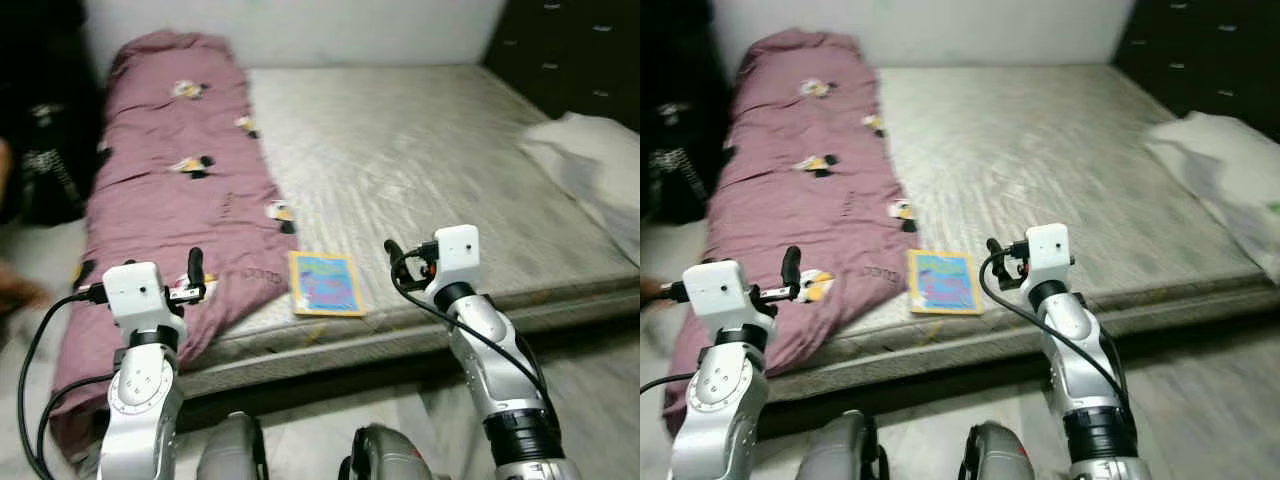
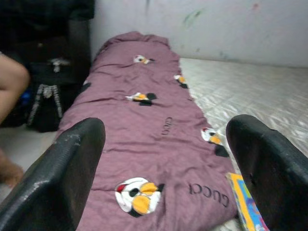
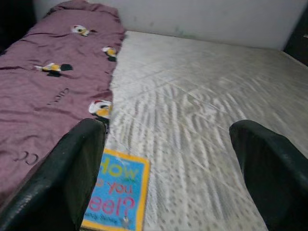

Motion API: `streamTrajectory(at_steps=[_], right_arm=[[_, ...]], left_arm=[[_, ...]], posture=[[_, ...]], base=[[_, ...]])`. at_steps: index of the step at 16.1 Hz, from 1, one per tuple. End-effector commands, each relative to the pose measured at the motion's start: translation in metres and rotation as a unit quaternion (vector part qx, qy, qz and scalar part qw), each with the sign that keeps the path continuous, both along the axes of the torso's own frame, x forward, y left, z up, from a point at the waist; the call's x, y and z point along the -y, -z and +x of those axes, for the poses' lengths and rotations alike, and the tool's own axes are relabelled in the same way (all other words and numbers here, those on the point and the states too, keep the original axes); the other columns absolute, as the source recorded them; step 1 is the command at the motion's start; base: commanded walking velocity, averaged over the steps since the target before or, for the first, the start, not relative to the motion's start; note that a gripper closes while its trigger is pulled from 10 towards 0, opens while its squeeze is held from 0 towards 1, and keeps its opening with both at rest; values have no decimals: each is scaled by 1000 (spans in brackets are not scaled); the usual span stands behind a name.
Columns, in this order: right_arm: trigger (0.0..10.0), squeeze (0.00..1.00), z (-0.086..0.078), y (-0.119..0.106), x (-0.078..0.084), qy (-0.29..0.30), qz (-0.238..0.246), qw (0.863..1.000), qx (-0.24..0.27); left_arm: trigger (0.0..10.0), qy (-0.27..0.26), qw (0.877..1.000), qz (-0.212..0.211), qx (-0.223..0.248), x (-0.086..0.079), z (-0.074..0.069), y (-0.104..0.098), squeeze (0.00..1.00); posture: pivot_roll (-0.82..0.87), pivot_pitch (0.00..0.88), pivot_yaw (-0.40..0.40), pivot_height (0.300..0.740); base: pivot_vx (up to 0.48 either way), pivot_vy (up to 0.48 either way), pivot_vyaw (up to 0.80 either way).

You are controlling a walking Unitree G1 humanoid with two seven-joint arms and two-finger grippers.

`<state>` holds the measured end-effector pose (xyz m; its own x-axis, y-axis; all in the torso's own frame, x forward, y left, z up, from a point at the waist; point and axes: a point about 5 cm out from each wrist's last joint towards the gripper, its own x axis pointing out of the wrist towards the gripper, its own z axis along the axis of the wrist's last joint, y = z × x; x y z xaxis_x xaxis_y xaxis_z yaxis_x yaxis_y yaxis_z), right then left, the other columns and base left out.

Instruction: Clean up the room

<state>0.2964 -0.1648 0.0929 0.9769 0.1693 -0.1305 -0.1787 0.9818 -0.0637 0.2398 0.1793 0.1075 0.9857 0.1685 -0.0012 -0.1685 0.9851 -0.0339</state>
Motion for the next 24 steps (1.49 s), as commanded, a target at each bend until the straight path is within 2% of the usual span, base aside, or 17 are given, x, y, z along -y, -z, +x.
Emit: streamTrajectory(at_steps=[1,20,24], right_arm=[[10000,0,5,-5,-1,-1,-3,1000,5],[10000,0,11,-6,-4,-11,-17,1000,14],[10000,0,11,-6,-4,-13,-19,1000,16]], left_arm=[[10000,-5,1000,-4,4,-2,-2,-1,0],[10000,10,1000,-18,14,2,0,-2,0],[10000,12,1000,-18,14,3,-1,-1,0]], posture=[[10,0,-39,660],[7,0,-45,660],[7,0,-45,660]], base=[[240,0,0],[319,0,0],[480,0,0]])
